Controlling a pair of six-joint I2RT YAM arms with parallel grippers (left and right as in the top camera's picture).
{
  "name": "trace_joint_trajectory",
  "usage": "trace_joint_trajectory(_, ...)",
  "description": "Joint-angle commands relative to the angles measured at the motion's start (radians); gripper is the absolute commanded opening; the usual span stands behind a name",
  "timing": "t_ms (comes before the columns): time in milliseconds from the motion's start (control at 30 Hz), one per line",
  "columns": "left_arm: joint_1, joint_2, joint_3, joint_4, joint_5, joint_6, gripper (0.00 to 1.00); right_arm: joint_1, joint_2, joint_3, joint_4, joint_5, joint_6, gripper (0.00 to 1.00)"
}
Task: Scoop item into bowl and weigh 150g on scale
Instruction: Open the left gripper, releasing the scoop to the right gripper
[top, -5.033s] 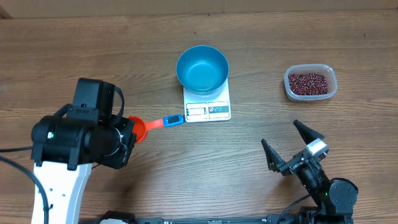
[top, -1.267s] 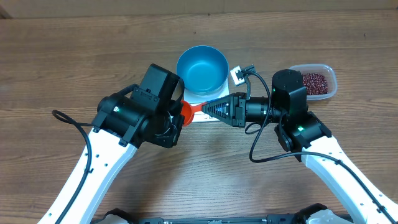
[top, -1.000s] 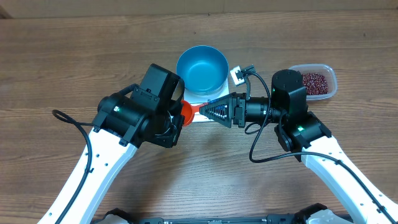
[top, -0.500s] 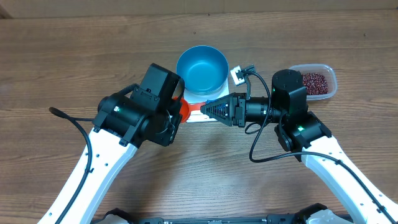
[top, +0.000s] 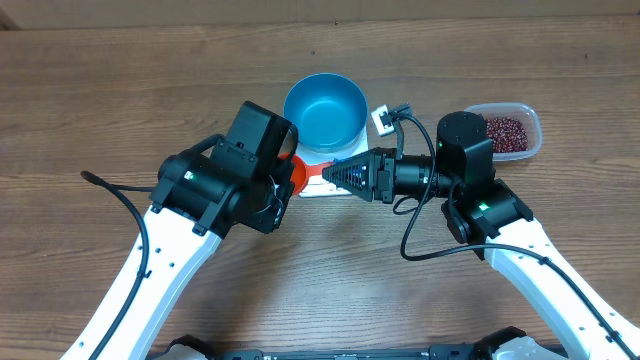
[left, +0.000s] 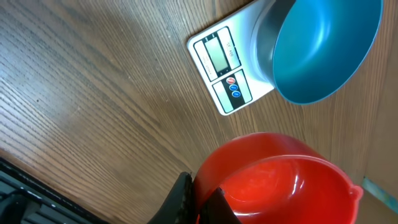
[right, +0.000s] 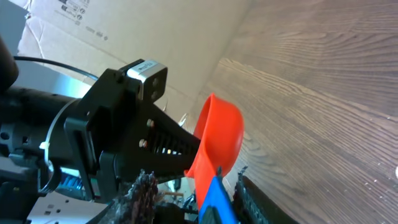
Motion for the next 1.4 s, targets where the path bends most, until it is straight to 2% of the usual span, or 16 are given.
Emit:
trace_joint_trajectory(0, -0.023, 0.009, 0.006, 0.003, -0.063, 0.023, 0.04, 0.004, -0.01, 0.016, 0.007, 0.025, 0.003, 0.38)
trace_joint_trajectory(400, -0.075, 0.009, 0.006, 0.06, -0.151, 0.019, 0.04, 0.004, -0.01, 0.016, 0.002, 0.014, 0.041, 0.3)
trace_joint_trajectory(500, -0.075, 0.009, 0.006, 0.058, -0.157, 0.019, 0.04, 0.004, -0.01, 0.016, -0.001, 0.014, 0.051, 0.18)
trace_joint_trajectory(533, -0.075, 0.009, 0.006, 0.06, -0.157, 0.019, 0.04, 0.004, -0.01, 0.016, -0.001, 0.014, 0.051, 0.08)
trace_joint_trajectory(600, -0.075, 0.009, 0.006, 0.06, -0.157, 0.019, 0.04, 0.004, -0.01, 0.016, -0.002, 0.012, 0.051, 0.04)
trace_joint_trajectory(833, -0.075, 0.009, 0.006, 0.049, -0.156, 0.023, 0.04, 0.004, -0.01, 0.016, 0.0, 0.015, 0.051, 0.04)
trace_joint_trajectory(867, -0.075, 0.009, 0.006, 0.048, -0.156, 0.023, 0.13, 0.004, -0.01, 0.016, 0.0, 0.015, 0.051, 0.04)
trace_joint_trajectory(900, -0.075, 0.009, 0.006, 0.048, -0.156, 0.023, 0.39, 0.004, -0.01, 0.016, -0.001, 0.014, 0.051, 0.04)
trace_joint_trajectory(933, -0.075, 0.009, 0.006, 0.048, -0.156, 0.023, 0.79, 0.004, -0.01, 0.016, -0.001, 0.014, 0.051, 0.04)
trace_joint_trajectory(967, -0.075, 0.009, 0.006, 0.048, -0.156, 0.023, 0.99, 0.004, -0.01, 0.016, -0.002, 0.014, 0.051, 0.04)
trace_joint_trajectory(1133, -0.075, 0.009, 0.006, 0.018, -0.134, 0.023, 1.0, 0.003, -0.01, 0.016, -0.03, 0.025, 0.016, 0.04)
trace_joint_trajectory(1367, -0.075, -0.006, 0.006, 0.009, -0.099, 0.063, 1.0, -0.025, -0.01, 0.016, -0.256, 0.235, -0.085, 0.04)
